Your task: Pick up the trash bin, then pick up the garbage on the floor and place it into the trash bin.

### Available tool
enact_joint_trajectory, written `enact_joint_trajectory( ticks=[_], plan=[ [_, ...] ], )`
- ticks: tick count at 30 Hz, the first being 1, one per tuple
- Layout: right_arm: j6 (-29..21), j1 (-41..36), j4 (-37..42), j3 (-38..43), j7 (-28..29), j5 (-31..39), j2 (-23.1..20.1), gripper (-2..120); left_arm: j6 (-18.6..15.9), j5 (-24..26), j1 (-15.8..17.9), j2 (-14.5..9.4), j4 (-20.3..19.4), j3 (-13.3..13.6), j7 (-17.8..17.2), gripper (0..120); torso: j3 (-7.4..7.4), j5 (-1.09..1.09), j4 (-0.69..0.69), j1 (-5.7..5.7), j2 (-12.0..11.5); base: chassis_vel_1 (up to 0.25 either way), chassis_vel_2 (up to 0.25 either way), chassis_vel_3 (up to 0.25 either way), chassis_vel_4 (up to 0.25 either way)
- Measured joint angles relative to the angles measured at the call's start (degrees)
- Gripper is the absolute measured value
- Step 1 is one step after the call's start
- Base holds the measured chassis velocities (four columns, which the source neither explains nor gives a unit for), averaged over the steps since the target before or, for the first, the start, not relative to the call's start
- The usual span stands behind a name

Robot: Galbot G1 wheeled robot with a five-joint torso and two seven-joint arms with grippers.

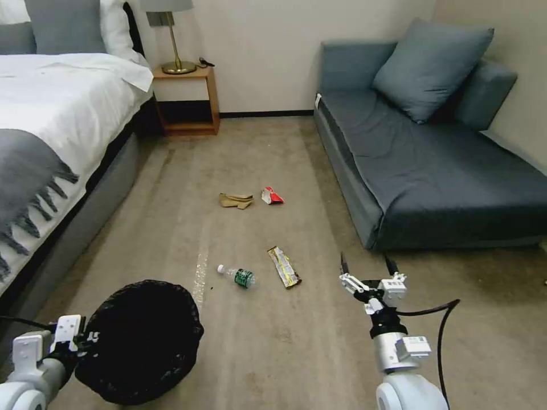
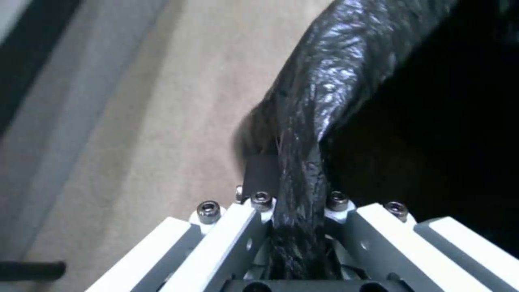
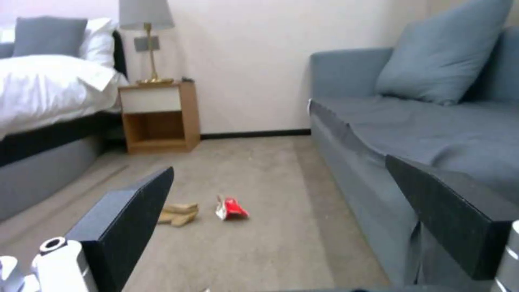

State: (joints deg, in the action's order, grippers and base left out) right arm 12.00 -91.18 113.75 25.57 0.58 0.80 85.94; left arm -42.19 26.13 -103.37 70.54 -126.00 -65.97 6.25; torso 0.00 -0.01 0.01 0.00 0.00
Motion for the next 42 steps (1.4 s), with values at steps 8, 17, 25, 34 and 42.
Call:
enact_joint_trajectory(
  ticks=[8,17,25,34,42],
  plan=[
    [1.26,0.67,-3.74,-0.25,-0.33,0.15,-0.47,100,0.0,2.71,-1.14,0.06,-2.04,-6.63,-0.63,3,0.0,0.0,-0.01,0.0,0.0,0.0,0.0,0.0,0.0],
    [5.71,1.81,-7.54,-0.43,-3.32,1.19,-0.77,100,0.0,3.46,-2.26,1.3,-2.27,-10.61,-0.37,3,0.0,0.0,0.0,0.0,0.0,0.0,0.0,0.0,0.0],
    [6.93,1.26,-8.23,-0.31,-4.5,0.72,-1.27,100,0.01,2.34,-1.24,1.82,-2.54,-9.59,-0.27,3,-0.01,0.01,0.0,0.0,0.0,-0.013,0.016,0.02,-0.014],
    [6.48,0.68,-8.97,-1.24,-4.78,-1.85,-1.32,100,0.04,1.88,-0.2,1.69,-1.36,-8.9,0.08,3,0.0,0.01,0.0,0.0,0.0,-0.161,0.174,0.173,-0.172],
    [6.09,0.52,-10.37,-2.77,-4.73,-3.03,-1.24,100,0.07,1.87,0.33,1.26,-0.46,-8.62,0.39,3,0.0,0.03,0.01,0.0,0.0,-0.265,0.259,0.256,-0.267]
  ],
)
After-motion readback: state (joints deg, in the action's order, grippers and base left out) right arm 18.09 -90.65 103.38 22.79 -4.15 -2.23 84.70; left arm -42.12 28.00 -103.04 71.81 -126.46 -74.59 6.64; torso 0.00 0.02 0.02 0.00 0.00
